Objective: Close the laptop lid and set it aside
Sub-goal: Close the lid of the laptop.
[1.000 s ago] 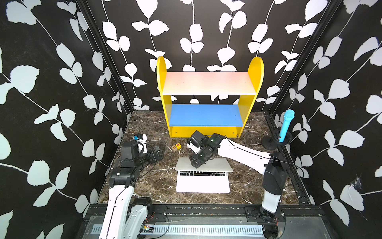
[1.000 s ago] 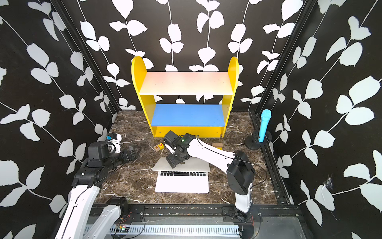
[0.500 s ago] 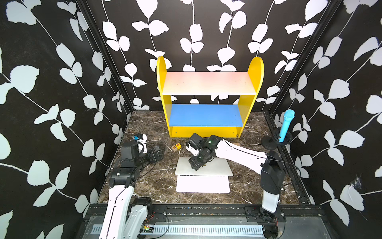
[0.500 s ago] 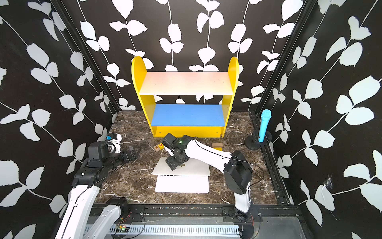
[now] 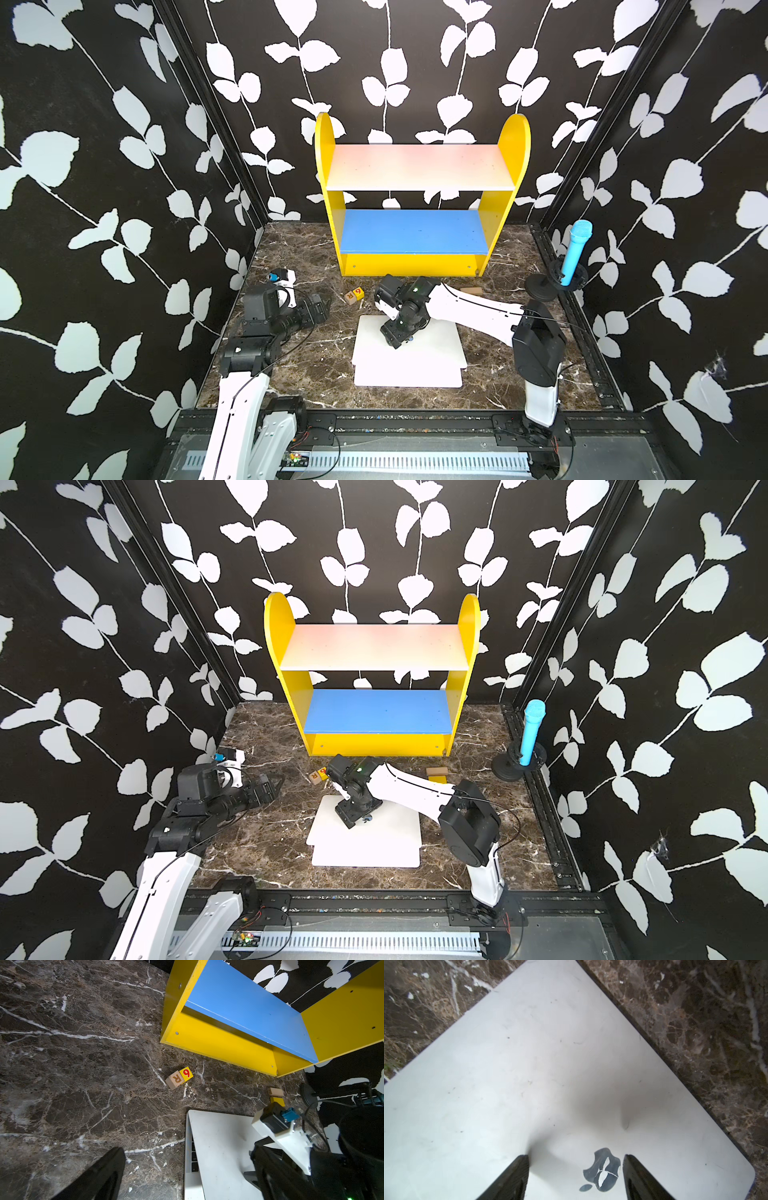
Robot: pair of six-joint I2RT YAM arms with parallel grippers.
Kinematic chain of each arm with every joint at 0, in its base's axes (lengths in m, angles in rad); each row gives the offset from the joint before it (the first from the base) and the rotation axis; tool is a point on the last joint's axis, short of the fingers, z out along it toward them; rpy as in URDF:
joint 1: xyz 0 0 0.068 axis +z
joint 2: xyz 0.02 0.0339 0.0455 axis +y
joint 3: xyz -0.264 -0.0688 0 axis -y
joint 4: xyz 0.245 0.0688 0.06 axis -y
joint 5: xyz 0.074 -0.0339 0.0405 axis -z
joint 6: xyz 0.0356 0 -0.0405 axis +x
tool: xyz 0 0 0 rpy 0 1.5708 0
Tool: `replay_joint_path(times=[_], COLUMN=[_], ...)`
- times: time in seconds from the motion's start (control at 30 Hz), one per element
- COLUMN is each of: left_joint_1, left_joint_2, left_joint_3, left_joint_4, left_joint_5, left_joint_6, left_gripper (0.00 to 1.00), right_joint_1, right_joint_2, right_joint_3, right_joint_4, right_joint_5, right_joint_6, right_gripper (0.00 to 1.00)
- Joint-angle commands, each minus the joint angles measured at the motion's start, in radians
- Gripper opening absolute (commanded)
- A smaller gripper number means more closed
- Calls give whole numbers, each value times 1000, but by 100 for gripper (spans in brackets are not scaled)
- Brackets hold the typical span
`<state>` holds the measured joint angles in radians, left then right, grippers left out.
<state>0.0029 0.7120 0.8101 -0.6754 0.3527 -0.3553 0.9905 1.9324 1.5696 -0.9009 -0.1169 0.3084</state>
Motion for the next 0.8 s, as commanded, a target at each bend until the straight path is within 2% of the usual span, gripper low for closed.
replay_joint_path(times=[0.0, 0.77], left_joint_1=[5, 9], left_joint_2=[-5, -3], left_joint_3=[-11, -12], left_joint_4=[9, 13], left_joint_5=[13, 20], left_joint_6=[6, 4], left_gripper=[98, 98], right_joint_1=[13, 13], right_joint_2=[29, 67], right_joint_3=[-17, -45], right_joint_4=[-15, 2], right_joint_5=[-3, -12], right_joint_6=[-9, -3], right_gripper=[73, 75])
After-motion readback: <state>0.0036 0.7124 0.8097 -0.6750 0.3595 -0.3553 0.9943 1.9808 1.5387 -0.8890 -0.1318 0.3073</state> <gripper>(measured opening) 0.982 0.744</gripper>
